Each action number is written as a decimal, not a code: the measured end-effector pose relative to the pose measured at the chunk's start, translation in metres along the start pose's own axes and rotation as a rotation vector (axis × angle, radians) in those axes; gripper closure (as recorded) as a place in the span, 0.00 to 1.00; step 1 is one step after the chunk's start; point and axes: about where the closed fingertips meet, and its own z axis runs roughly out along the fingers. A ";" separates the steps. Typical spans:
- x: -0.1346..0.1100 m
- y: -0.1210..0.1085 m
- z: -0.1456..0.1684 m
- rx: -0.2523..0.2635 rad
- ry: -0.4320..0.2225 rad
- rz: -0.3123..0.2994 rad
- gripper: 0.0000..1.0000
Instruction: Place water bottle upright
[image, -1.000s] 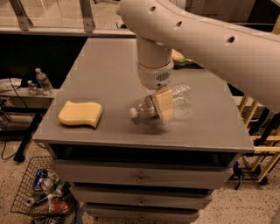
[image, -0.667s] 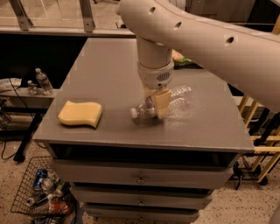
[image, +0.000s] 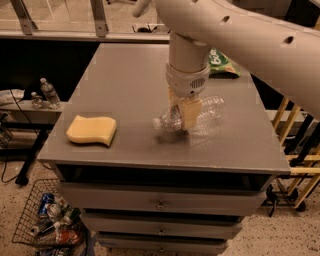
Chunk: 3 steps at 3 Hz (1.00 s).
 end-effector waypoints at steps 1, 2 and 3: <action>0.008 0.003 -0.027 0.110 -0.142 0.000 1.00; 0.028 0.008 -0.055 0.252 -0.327 0.003 1.00; 0.051 0.010 -0.065 0.366 -0.525 0.015 1.00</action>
Offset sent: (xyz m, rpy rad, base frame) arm -0.0122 -0.0451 0.1110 0.7874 -0.1069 0.0388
